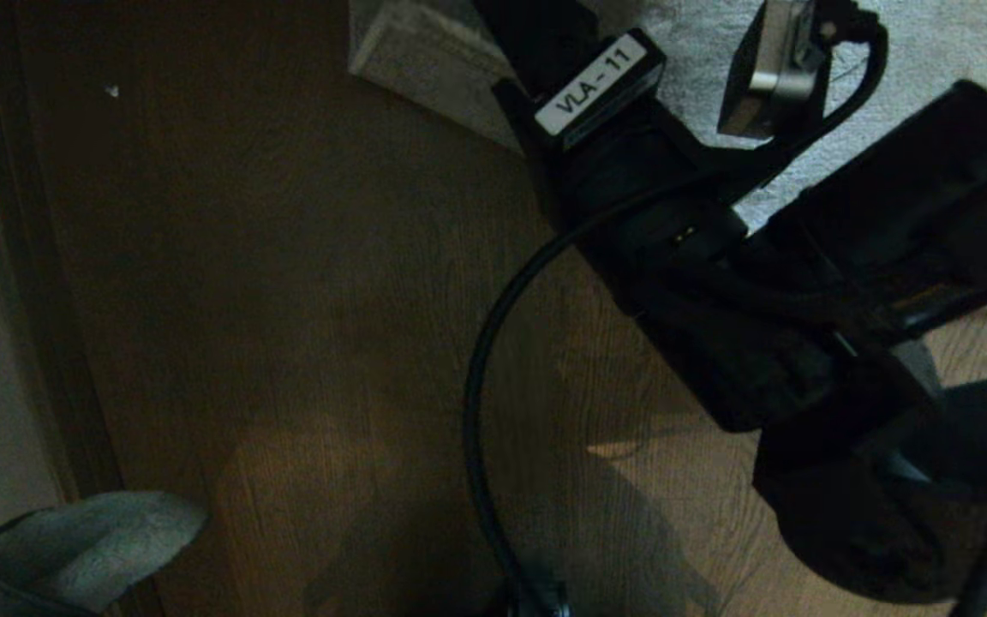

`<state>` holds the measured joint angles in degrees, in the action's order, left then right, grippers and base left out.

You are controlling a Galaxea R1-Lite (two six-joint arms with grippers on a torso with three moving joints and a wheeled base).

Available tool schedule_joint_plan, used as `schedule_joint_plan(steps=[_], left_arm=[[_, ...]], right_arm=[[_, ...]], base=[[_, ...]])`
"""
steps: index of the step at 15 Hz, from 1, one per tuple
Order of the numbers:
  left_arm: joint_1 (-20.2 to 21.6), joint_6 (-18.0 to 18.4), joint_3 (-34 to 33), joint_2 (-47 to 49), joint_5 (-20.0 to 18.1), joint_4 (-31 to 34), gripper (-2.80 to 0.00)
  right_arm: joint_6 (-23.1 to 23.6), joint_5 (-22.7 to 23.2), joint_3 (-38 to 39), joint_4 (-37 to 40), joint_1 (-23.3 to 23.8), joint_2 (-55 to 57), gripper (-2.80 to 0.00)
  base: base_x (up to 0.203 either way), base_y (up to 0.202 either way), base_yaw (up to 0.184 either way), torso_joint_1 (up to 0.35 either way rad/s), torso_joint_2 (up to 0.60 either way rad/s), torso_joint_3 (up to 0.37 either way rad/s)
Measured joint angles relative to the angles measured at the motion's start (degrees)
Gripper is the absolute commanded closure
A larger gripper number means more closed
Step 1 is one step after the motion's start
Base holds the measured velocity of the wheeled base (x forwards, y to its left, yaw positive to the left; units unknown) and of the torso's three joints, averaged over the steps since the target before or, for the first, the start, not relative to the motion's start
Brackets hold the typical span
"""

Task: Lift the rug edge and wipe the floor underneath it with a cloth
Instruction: Lay down the carpet

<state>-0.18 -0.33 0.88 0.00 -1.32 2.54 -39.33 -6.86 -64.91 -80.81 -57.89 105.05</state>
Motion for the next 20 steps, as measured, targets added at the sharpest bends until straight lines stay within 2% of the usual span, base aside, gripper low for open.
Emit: schedule_joint_plan(steps=[5,8,12,13,17,20], left_arm=[[0.0,0.0,0.0,0.0,0.0,0.0,0.00],[0.0,0.0,0.0,0.0,0.0,0.0,0.00],[0.0,0.0,0.0,0.0,0.0,0.0,0.00],[0.0,0.0,0.0,0.0,0.0,0.0,0.00],[0.0,0.0,0.0,0.0,0.0,0.0,0.00],[0.0,0.0,0.0,0.0,0.0,0.0,0.00]], right_arm=[[0.0,-0.1,6.8,-0.6,-6.1,-0.4,-2.80],[0.0,-0.1,11.9,-4.1,-7.5,-0.2,-2.80],[0.2,-0.6,16.4,-4.9,-7.7,0.1,-2.80],[0.3,-1.2,17.1,-5.2,-7.7,0.2,0.00],[0.1,-3.7,18.8,-5.3,-6.9,1.6,0.00],[0.0,-7.0,19.5,-5.5,-3.9,5.6,0.00]], base=[[0.000,0.000,0.000,0.000,0.00,0.000],[0.000,0.000,0.000,0.000,0.00,0.000],[0.000,0.000,0.000,0.000,0.00,0.000],[0.000,0.000,0.000,0.000,0.00,0.000],[0.000,0.000,0.000,0.000,0.00,0.000],[0.000,0.000,0.000,0.000,0.00,0.000]])
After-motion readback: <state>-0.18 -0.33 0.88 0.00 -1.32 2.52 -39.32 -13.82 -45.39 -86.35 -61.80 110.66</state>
